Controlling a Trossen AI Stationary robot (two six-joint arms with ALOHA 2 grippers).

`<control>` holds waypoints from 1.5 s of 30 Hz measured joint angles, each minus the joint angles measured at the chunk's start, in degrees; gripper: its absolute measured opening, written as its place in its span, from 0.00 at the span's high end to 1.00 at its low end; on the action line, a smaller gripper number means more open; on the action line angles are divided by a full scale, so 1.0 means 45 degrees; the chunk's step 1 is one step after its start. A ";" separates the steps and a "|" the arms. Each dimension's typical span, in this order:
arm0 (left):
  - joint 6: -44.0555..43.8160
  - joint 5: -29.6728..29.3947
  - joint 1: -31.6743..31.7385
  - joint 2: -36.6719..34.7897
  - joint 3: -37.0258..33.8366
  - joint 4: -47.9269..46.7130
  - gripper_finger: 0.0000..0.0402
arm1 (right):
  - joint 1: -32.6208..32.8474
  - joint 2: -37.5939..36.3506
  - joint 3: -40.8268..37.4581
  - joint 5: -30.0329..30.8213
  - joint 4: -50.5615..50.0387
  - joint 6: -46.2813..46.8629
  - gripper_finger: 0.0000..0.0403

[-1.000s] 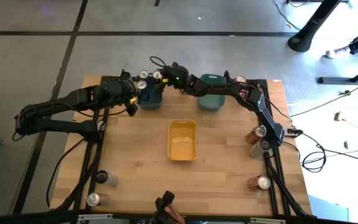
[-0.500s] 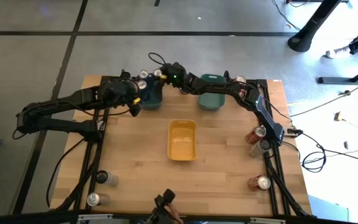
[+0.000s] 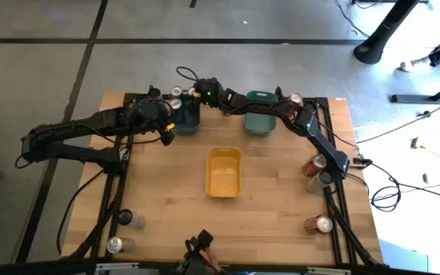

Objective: Sort soda cans
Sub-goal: Put the right blue soda can into the blue bin, then put the blue soda can into the blue bin

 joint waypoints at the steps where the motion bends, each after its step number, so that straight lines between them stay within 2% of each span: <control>1: 0.0000 0.0000 0.0000 0.0000 0.0000 0.0000 0.99 | 0.0003 -0.0002 0.0000 -0.0002 0.0032 0.0004 0.39; 10: -0.0020 0.0000 0.0000 0.0000 0.0000 -0.0005 0.99 | 0.0003 -0.0012 0.0000 -0.0004 0.0078 0.0010 0.31; 21: -0.0029 0.0005 0.0000 0.0000 0.0000 -0.0010 0.99 | 0.0003 -0.0041 0.0005 -0.0012 0.0123 -0.0010 0.31; 26: 0.0001 0.0008 0.0000 0.0000 0.0000 -0.0035 0.99 | 0.0078 -0.0862 -0.0009 -0.0685 -0.0505 -0.0188 0.31; 31: 0.0005 0.0009 0.0000 -0.0005 0.0000 -0.0034 0.99 | 0.0214 -0.2000 0.0010 -0.0677 -0.1203 -0.0959 0.30; 38: -0.0229 0.0007 0.0000 -0.0005 0.0005 -0.0024 0.99 | 0.0708 -0.4059 0.0010 -0.0777 -0.4200 -0.2318 0.30; 42: 0.0045 0.0005 0.0035 -0.0005 0.0005 0.0014 0.99 | 0.1206 -0.5131 0.0015 -0.0880 -0.7067 -0.3731 0.30; 45: 0.0132 0.0039 0.0112 -0.0005 0.0005 0.0180 0.99 | 0.1592 -0.5681 0.0005 -0.0922 -0.9272 -0.3980 0.30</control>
